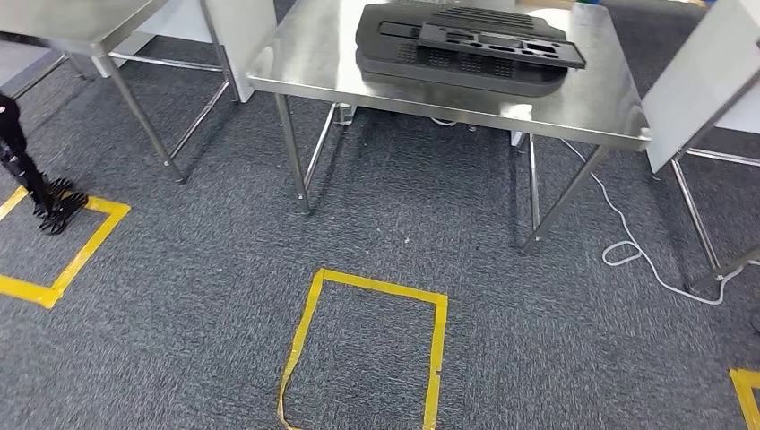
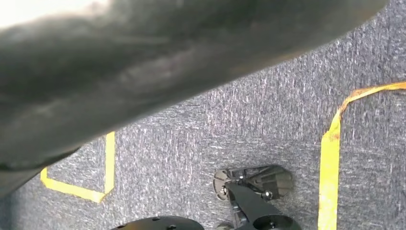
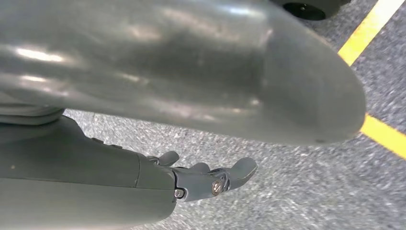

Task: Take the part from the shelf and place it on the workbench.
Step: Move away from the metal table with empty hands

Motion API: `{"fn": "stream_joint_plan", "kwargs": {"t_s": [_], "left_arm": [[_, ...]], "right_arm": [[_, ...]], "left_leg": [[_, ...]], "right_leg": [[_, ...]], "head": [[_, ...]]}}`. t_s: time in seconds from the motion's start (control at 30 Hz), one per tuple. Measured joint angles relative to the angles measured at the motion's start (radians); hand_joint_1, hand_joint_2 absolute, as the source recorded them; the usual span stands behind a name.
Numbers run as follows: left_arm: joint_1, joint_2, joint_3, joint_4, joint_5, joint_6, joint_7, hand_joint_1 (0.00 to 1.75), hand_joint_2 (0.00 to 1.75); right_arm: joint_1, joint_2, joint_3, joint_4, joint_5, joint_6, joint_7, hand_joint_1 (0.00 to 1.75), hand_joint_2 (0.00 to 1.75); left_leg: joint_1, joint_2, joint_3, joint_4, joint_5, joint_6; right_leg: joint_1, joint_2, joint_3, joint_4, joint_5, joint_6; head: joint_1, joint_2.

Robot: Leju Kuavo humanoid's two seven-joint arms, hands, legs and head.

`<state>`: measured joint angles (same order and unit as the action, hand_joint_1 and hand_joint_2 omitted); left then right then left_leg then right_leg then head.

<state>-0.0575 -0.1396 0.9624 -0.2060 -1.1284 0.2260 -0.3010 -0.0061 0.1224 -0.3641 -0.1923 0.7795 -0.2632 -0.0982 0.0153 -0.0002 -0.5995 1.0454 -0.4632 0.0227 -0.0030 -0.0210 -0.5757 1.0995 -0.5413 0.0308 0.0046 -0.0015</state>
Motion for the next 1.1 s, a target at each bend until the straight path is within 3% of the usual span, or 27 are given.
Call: {"fn": "stream_joint_plan", "kwargs": {"t_s": [0.1,0.13,0.17,0.23,0.27,0.33,0.43,0.5,0.57,0.63,0.67,0.7,0.8,0.83,0.9,0.97,1.03,1.1], "left_arm": [[0.000,0.000,0.000,0.000,0.000,-0.001,0.000,0.00,0.00],[0.001,0.000,0.001,0.000,0.000,-0.001,0.000,0.00,0.00],[0.002,-0.001,0.001,0.000,0.000,-0.001,0.000,0.00,0.00],[0.002,-0.002,0.002,0.000,-0.001,-0.001,0.000,0.00,0.00],[0.001,-0.003,0.002,0.000,-0.001,-0.001,0.000,0.00,0.00],[0.001,-0.003,0.002,0.000,-0.001,-0.001,0.000,0.00,0.00],[0.003,-0.003,0.002,0.000,-0.001,-0.001,0.000,0.00,0.00],[0.003,-0.003,0.002,0.000,-0.001,-0.001,0.000,0.00,0.00],[0.003,-0.003,0.002,0.000,-0.001,-0.001,0.000,0.00,0.00],[0.004,-0.003,0.002,0.000,-0.001,-0.001,0.001,0.00,0.00],[0.004,-0.003,0.003,0.000,-0.001,-0.001,0.001,0.00,0.00],[0.005,-0.003,0.003,0.000,-0.001,-0.001,0.001,0.00,0.00],[0.002,-0.003,0.002,0.000,-0.001,-0.001,0.002,0.00,0.00],[0.002,-0.003,0.002,0.000,-0.001,-0.001,0.001,0.00,0.00],[0.001,-0.003,0.003,0.000,-0.001,-0.001,0.001,0.00,0.00],[0.002,-0.003,0.003,0.000,-0.001,-0.001,-0.001,0.00,0.00],[0.000,-0.003,0.003,0.000,-0.001,-0.001,-0.003,0.00,0.00],[0.000,-0.003,0.003,0.000,-0.001,-0.001,-0.005,0.00,0.00]], "right_arm": [[0.001,0.000,0.001,0.000,0.003,0.000,0.000,0.00,1.75],[0.001,0.000,0.002,0.000,0.004,0.000,0.000,0.00,1.75],[0.001,-0.001,0.002,0.000,0.005,0.000,0.000,0.00,1.75],[0.000,-0.002,0.002,0.000,0.007,0.000,0.000,0.00,1.75],[-0.001,-0.003,0.002,0.000,0.008,0.000,0.000,0.00,1.75],[-0.002,-0.003,0.002,0.000,0.010,0.000,0.000,0.00,1.75],[-0.002,-0.002,0.003,0.000,0.012,0.000,0.000,0.00,1.75],[-0.001,-0.003,0.004,0.000,0.013,0.000,0.000,0.00,1.75],[0.000,-0.003,0.005,0.001,0.014,0.000,0.000,0.00,1.75],[0.001,-0.003,0.006,0.001,0.014,0.000,0.000,0.00,1.75],[0.001,-0.003,0.007,0.002,0.015,0.000,0.000,0.00,1.75],[0.000,-0.003,0.008,0.002,0.015,0.000,0.001,0.00,1.75],[-0.001,-0.002,0.010,0.002,0.015,0.000,0.003,0.00,1.75],[-0.001,-0.002,0.010,0.002,0.016,0.000,0.004,0.00,1.75],[-0.001,-0.002,0.010,0.002,0.016,0.000,0.004,0.00,1.75],[-0.002,-0.003,0.010,0.002,0.016,0.000,0.004,0.00,1.75],[-0.002,-0.003,0.010,0.002,0.016,0.000,0.004,0.00,1.75],[-0.004,-0.003,0.010,0.002,0.016,0.000,0.004,0.00,1.75]], "left_leg": [[0.000,-0.018,-0.012,0.000,0.006,0.008],[0.000,-0.024,-0.014,0.000,0.008,0.008],[0.000,-0.030,-0.015,0.000,0.009,0.007],[0.000,-0.044,-0.016,0.000,0.014,0.002],[-0.001,-0.050,-0.017,0.001,0.016,-0.002],[-0.004,-0.058,-0.018,0.000,0.020,-0.013],[-0.002,-0.057,-0.021,0.000,0.023,-0.029],[-0.002,-0.033,-0.044,0.056,-0.018,-0.036],[-0.002,-0.014,-0.093,0.177,-0.087,-0.040],[-0.002,-0.009,-0.126,0.261,-0.116,-0.042],[-0.001,-0.006,-0.118,0.253,-0.104,-0.042],[-0.001,0.000,-0.092,0.208,-0.077,-0.042],[-0.005,0.038,0.001,0.033,-0.013,-0.034],[-0.007,0.045,0.011,0.010,-0.010,-0.030],[-0.010,0.031,0.005,0.005,-0.008,-0.019],[-0.008,0.015,0.001,0.001,-0.002,-0.008],[-0.004,0.001,-0.004,-0.002,0.005,0.003],[-0.004,-0.015,-0.012,-0.001,0.009,0.009]], "right_leg": [[-0.002,0.012,-0.088,0.184,-0.071,-0.001],[-0.003,0.013,-0.095,0.199,-0.071,0.004],[-0.005,0.015,-0.082,0.172,-0.055,0.012],[-0.009,0.029,-0.012,0.036,-0.004,0.025],[-0.008,0.037,0.020,-0.029,0.017,0.026],[-0.004,0.047,0.047,-0.087,0.034,0.015],[-0.002,0.033,0.050,-0.092,0.046,-0.007],[-0.008,0.020,0.055,-0.098,0.054,-0.023],[-0.006,0.007,0.053,-0.098,0.056,-0.029],[-0.003,-0.008,0.053,-0.098,0.056,-0.030],[-0.002,-0.015,0.053,-0.098,0.056,-0.029],[-0.002,-0.022,0.055,-0.097,0.055,-0.029],[0.007,-0.038,0.056,-0.091,0.048,-0.021],[0.011,-0.043,0.055,-0.090,0.046,-0.017],[0.013,-0.055,0.054,-0.090,0.045,-0.012],[0.009,-0.047,0.044,-0.073,0.033,-0.005],[0.004,-0.013,0.002,0.013,-0.012,-0.005],[0.002,0.009,-0.063,0.149,-0.066,-0.008]], "head": [[0.003,0.000],[0.003,0.000],[0.003,0.000],[0.003,0.000],[0.003,0.000],[0.002,0.000],[0.001,0.000],[-0.002,0.000],[-0.005,0.000],[-0.005,0.000],[-0.006,0.000],[-0.006,0.000],[-0.006,0.000],[-0.005,0.000],[-0.004,0.000],[-0.003,0.000],[0.000,0.000],[0.002,0.000]]}}
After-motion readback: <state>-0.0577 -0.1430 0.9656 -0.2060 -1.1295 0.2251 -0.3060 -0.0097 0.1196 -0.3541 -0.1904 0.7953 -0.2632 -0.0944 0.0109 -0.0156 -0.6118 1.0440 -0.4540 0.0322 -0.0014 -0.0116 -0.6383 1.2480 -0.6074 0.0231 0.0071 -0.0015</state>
